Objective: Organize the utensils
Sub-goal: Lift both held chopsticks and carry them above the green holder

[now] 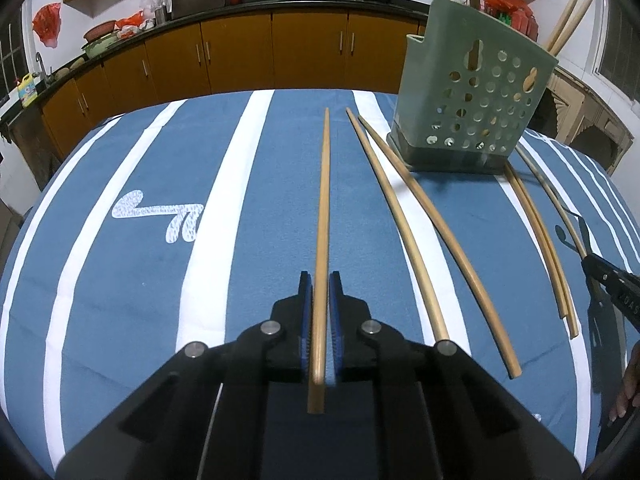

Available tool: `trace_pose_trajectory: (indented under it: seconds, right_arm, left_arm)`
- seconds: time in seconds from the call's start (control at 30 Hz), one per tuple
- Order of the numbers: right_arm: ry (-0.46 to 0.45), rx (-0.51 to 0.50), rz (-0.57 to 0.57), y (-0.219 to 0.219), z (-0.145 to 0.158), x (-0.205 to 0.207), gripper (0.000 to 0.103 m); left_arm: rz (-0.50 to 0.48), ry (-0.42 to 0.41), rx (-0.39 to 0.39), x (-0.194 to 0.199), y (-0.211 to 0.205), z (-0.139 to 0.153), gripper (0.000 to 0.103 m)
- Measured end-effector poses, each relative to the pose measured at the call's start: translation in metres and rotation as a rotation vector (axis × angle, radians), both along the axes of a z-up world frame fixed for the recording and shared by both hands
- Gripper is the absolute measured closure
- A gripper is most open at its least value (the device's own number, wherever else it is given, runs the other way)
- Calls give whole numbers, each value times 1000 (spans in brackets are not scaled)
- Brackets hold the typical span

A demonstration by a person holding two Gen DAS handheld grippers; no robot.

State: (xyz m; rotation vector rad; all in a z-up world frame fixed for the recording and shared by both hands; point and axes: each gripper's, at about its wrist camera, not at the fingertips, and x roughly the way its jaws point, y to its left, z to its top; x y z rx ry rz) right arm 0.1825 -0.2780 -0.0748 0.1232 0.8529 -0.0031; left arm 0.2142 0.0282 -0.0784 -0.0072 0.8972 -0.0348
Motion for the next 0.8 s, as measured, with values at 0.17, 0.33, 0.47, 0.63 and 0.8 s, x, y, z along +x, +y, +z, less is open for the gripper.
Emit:
trace_pose_trajectory:
  seconds: [0.17, 0.33, 0.47, 0.63, 0.8]
  right_arm:
    - [0, -3, -2, 2, 0, -1, 95]
    - [0, 3, -3, 1, 0, -1, 95]
    - [0, 4, -3, 1, 0, -1, 95]
    - [0, 8, -4, 1, 0, -1, 95]
    - [0, 12, -4, 1, 0, -1, 95]
  left_arm:
    - [-4, 0, -1, 0, -1, 0, 90]
    - [-5, 0, -2, 1, -1, 0, 90]
    - [-5, 0, -3, 1, -1, 0, 90]
    - [-5, 0, -2, 1, -1, 0, 90]
    - [-5, 0, -2, 1, -1, 0, 91]
